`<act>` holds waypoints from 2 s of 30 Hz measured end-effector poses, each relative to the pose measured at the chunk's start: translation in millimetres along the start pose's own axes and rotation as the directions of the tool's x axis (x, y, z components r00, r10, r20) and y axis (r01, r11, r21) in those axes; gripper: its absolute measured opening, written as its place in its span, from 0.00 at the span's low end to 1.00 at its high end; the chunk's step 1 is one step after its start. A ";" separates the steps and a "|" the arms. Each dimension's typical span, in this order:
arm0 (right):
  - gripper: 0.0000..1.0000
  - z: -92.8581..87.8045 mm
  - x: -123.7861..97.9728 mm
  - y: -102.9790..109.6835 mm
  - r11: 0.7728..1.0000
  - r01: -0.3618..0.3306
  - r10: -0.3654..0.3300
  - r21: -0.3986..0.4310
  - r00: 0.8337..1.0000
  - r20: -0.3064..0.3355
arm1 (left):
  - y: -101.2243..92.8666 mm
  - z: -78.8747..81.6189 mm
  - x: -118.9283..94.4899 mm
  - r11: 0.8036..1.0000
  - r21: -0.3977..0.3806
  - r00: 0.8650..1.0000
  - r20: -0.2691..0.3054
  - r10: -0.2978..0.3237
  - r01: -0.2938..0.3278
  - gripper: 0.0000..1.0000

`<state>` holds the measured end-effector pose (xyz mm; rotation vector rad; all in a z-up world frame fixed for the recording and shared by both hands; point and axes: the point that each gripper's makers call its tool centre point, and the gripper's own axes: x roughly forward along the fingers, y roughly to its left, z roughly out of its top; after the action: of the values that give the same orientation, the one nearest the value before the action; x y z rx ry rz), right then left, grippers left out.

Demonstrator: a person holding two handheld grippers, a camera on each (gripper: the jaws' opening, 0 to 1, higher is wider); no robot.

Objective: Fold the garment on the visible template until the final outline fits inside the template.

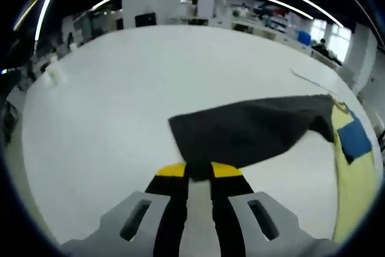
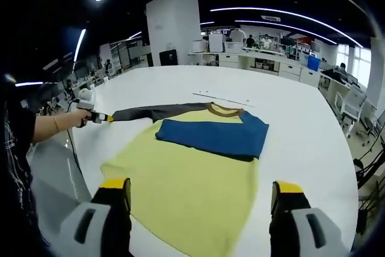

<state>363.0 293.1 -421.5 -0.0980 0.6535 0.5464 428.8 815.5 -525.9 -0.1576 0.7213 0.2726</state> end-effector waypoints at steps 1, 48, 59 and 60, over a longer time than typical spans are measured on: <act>0.98 -0.2 -0.1 0.3 1.000 0.000 0.000 0.001 1.000 0.000 | -0.6 0.3 0.5 1.000 0.004 1.000 -0.002 -0.005 0.005 0.07; 0.98 -12.8 0.3 5.9 1.000 -0.011 0.011 0.010 0.999 -0.038 | -8.5 51.1 -0.7 0.989 0.140 0.994 0.082 -0.067 0.055 0.00; 0.99 -16.8 -2.1 8.3 1.000 -0.016 0.015 -0.011 0.999 -0.043 | -53.0 78.6 -8.8 0.976 0.174 0.981 0.120 -0.152 0.130 0.00; 0.99 -17.0 -2.3 8.6 1.000 -0.017 0.016 -0.012 0.999 -0.042 | -58.8 81.6 -9.8 0.974 0.177 0.978 0.127 -0.165 0.141 0.00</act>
<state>347.7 295.1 -432.9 -0.1155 0.6922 0.5654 490.7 776.8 -456.0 -0.0337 0.5854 0.0736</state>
